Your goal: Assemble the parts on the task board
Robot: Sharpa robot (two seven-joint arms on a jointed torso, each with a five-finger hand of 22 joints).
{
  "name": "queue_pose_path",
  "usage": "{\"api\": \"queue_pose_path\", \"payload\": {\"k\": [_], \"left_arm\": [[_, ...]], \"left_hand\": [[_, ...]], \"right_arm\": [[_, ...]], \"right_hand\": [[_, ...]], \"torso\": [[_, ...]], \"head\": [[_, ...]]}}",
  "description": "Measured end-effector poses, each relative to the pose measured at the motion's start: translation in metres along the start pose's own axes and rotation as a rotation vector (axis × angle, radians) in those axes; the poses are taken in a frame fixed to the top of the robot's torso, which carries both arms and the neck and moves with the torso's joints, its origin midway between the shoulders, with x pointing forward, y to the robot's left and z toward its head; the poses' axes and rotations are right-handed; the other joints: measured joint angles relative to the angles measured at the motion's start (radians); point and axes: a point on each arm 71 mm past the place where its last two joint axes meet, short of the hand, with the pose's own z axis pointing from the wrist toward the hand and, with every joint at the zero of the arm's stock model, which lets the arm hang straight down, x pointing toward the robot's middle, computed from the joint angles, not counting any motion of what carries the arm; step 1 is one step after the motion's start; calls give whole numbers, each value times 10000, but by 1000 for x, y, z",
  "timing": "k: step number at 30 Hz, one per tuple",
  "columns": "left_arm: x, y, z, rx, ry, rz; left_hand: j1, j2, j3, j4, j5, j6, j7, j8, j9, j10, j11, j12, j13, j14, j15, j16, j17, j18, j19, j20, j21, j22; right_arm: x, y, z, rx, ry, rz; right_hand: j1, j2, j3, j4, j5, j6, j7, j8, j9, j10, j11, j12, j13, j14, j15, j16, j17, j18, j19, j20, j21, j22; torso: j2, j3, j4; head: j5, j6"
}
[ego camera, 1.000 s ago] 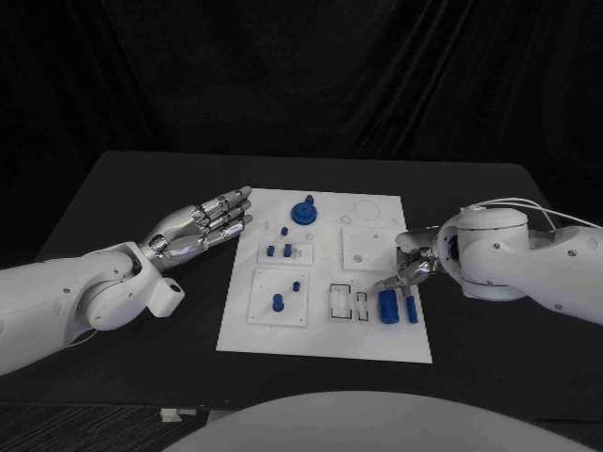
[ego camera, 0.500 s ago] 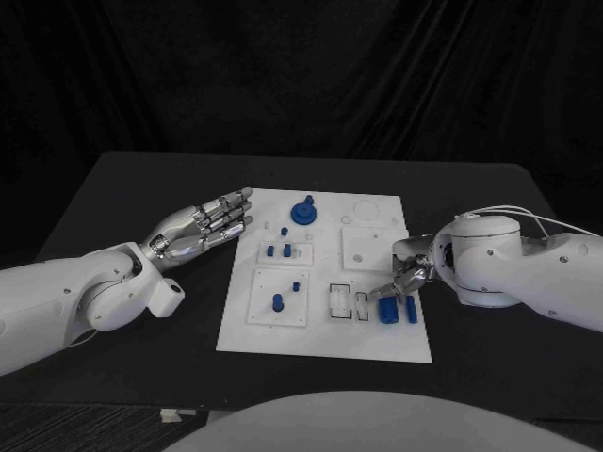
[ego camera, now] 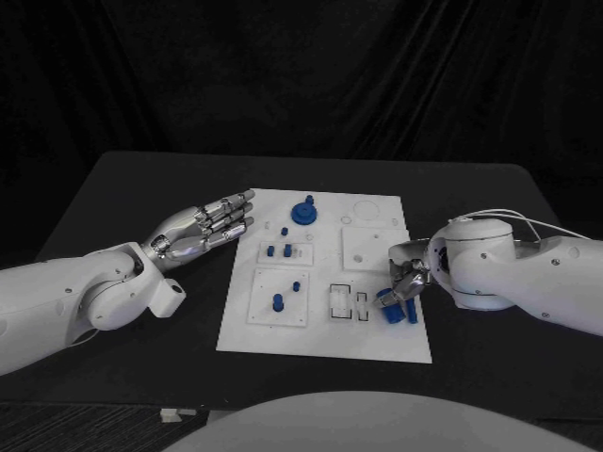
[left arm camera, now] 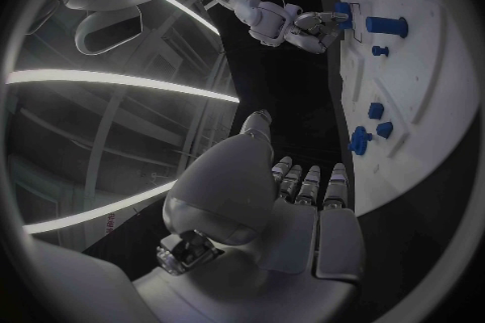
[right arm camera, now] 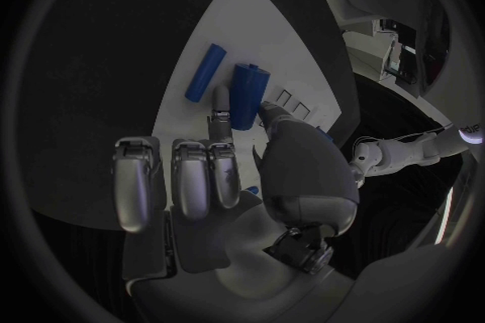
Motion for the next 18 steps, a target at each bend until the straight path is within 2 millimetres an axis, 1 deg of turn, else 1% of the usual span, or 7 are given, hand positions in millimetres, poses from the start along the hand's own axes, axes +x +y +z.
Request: {"api": "queue_pose_path", "payload": {"k": [4,9,11,14,15,17,18], "left_arm": [[0,0,0,-23,11,-9],[0,0,-1,-43,0,-7],[0,0,-1,-51,-6,-6],[0,0,-1,-64,-11,-6],[0,0,-1,-67,-11,-6],[-1,0,-1,-74,-11,-6],[-1,0,-1,-76,-11,-6]], "left_hand": [[0,0,21,-21,0,55,55,0,0,3,83,0,1,-10,-81,0,0,0,0,0,0,-1],[0,0,27,-27,0,66,65,0,0,-6,103,0,0,-19,-91,0,1,0,0,0,0,-1],[0,0,28,-27,0,66,65,-1,-1,22,130,0,-2,-48,-119,0,2,0,0,0,0,5],[0,0,27,-27,0,66,65,-1,-1,5,146,0,-5,-28,-153,0,0,-1,0,0,0,9],[0,0,27,-27,0,66,65,-1,-1,-14,165,0,-6,-19,-162,0,-1,0,0,0,0,9],[0,0,27,-27,0,69,68,-1,-1,-14,165,0,-7,-19,-162,0,-3,0,0,0,0,9],[0,0,27,-27,0,89,89,-1,-1,-14,165,0,-6,-19,-162,0,-4,0,0,0,0,9]], "right_arm": [[-1,1,0,-21,13,42],[0,0,0,-63,77,272],[0,-1,0,-93,123,531],[3,-2,-1,-148,248,1098],[4,-3,-1,-172,289,1311],[5,-3,-2,-250,371,1857],[5,-3,-3,-293,398,2101]], "right_hand": [[119,87,95,-198,345,-346,94,-99,147,1,102,0,0,1,46,0,0,0,-18,88,53,0],[262,229,47,-267,1296,-451,61,28,459,18,124,0,0,39,112,0,-1,0,-19,88,57,-1],[277,215,47,-267,1834,-469,79,79,543,-1,143,0,5,24,129,0,-1,0,-19,87,57,-1],[275,216,41,-273,2971,-509,38,275,876,-13,151,0,8,7,148,0,-1,1,-19,87,57,-1],[273,218,64,-250,3181,-524,21,348,981,-15,147,0,8,7,148,0,-1,0,-18,87,57,-1],[223,269,147,-168,3187,-557,-12,452,1167,-43,118,0,7,12,145,0,-1,0,-19,87,57,-2],[176,317,193,-121,3494,-571,-30,545,1275,-38,105,-1,7,33,117,0,-1,0,-19,87,57,-2]], "torso": [[0,0,0],[-1,1,0],[-1,1,0],[-1,1,0],[-1,1,0],[-1,2,0],[-2,2,0]], "head": [[22,0],[51,0],[62,0],[77,0],[81,0],[94,0],[101,0]]}}
